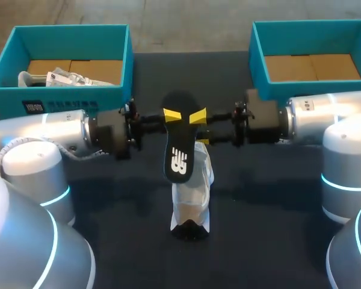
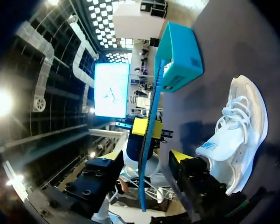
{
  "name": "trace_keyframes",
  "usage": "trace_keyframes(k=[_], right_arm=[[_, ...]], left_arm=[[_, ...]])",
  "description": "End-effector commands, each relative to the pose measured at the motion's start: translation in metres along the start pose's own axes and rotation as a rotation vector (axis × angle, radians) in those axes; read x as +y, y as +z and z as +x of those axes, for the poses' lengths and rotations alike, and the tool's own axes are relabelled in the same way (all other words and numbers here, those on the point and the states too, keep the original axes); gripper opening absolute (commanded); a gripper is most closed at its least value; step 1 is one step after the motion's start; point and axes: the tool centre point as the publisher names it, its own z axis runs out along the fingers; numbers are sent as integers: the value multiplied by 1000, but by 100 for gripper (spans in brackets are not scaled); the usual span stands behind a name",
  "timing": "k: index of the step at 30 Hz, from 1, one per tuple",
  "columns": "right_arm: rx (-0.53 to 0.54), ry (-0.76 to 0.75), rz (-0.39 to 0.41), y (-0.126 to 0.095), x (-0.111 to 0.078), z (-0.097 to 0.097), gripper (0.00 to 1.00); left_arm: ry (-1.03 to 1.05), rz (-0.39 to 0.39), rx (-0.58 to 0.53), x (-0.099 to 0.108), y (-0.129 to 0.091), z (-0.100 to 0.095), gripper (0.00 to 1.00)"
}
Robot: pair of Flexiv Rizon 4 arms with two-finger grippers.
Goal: Take the shoe out of the shoebox, open the shoe tongue, remove and reinsert the insole, then place the shoe into the shoebox
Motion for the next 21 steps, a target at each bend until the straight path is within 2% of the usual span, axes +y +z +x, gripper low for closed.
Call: trace_keyframes(k=[1, 4, 7, 11, 21], right_arm=[[-55, -75, 36, -23, -11, 2, 100], [-109, -96, 67, -29, -16, -2, 100], [-100, -98, 81, -32, -17, -4, 100], [-100, -98, 81, -32, -17, -4, 100], [-100, -98, 81, -32, -17, -4, 100]], left_arm=[[-21, 13, 41, -5, -22, -4, 0], [-24, 13, 63, -10, -30, -5, 0], [-31, 23, 80, -17, -37, -6, 0], [-28, 94, 141, -30, -48, -9, 0], [-28, 94, 141, -30, -48, -9, 0]])
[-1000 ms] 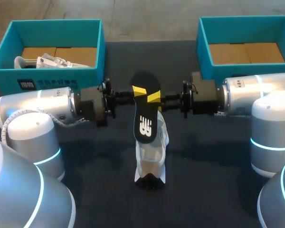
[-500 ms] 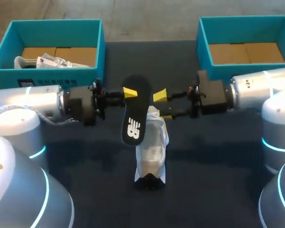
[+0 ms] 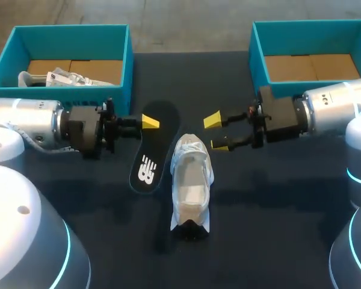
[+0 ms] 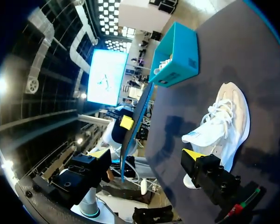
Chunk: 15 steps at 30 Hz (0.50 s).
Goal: Take the shoe out of the shoebox, open the shoe tongue, remove and reinsert the insole, then place the shoe into the shoebox
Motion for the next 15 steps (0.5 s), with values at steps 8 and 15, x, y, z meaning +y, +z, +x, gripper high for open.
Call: trace_keyframes(k=[8, 15], right_arm=[[-98, -147, -24, -24, -16, 2, 100], [-170, -263, 14, -51, -35, -7, 100]], left_arm=[[-13, 31, 44, -21, 1, -4, 0], [-79, 56, 75, -49, -7, -2, 0]])
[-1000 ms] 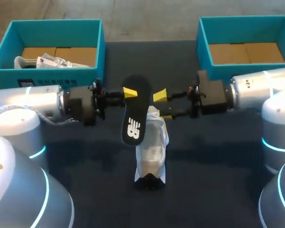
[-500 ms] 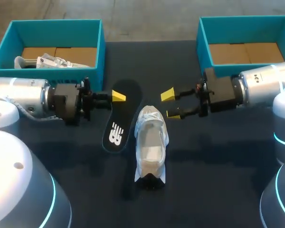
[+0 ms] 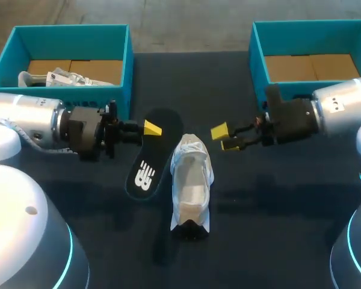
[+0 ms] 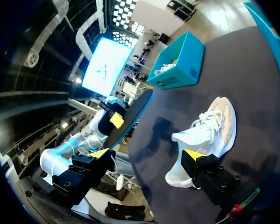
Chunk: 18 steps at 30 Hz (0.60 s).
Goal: Take the shoe out of the shoebox, open the shoe tongue, remove and reinsert the insole, then place the shoe into the shoebox
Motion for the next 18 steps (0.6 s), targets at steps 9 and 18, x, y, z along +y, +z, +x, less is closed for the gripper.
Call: trace_keyframes(k=[9, 18], right_arm=[[-72, -126, 69, -33, -38, -1, 100], [-72, -126, 69, -33, -38, -1, 100]], left_arm=[[-236, 25, 24, -48, -13, 11, 0], [-173, -51, 143, -51, -12, 13, 0]])
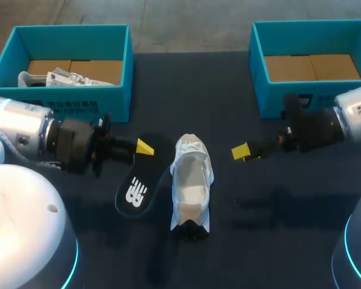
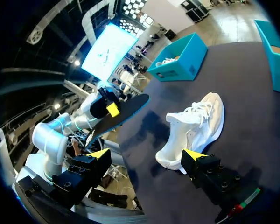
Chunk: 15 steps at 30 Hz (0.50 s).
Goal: Take the shoe out of the shoebox, open the shoe tongue, remove and reinsert the insole, then place the shoe into the shoebox
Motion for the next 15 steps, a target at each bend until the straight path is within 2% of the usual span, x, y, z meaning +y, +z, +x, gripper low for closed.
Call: trace_keyframes(k=[1, 6, 12, 15], right_arm=[[-4, 1, 1, 1, -1, 1, 100], [-10, -16, 20, 2, -2, 1, 100], [-68, -131, 85, 8, -21, -6, 100], [-100, -178, 89, 7, -30, -12, 100]], left_arm=[[-2, -27, 14, -9, -3, -4, 0], [-24, -11, 13, -11, 2, -3, 0], [-142, 41, 1, -27, 9, 6, 0], [-187, 57, 9, -40, 10, 10, 0]])
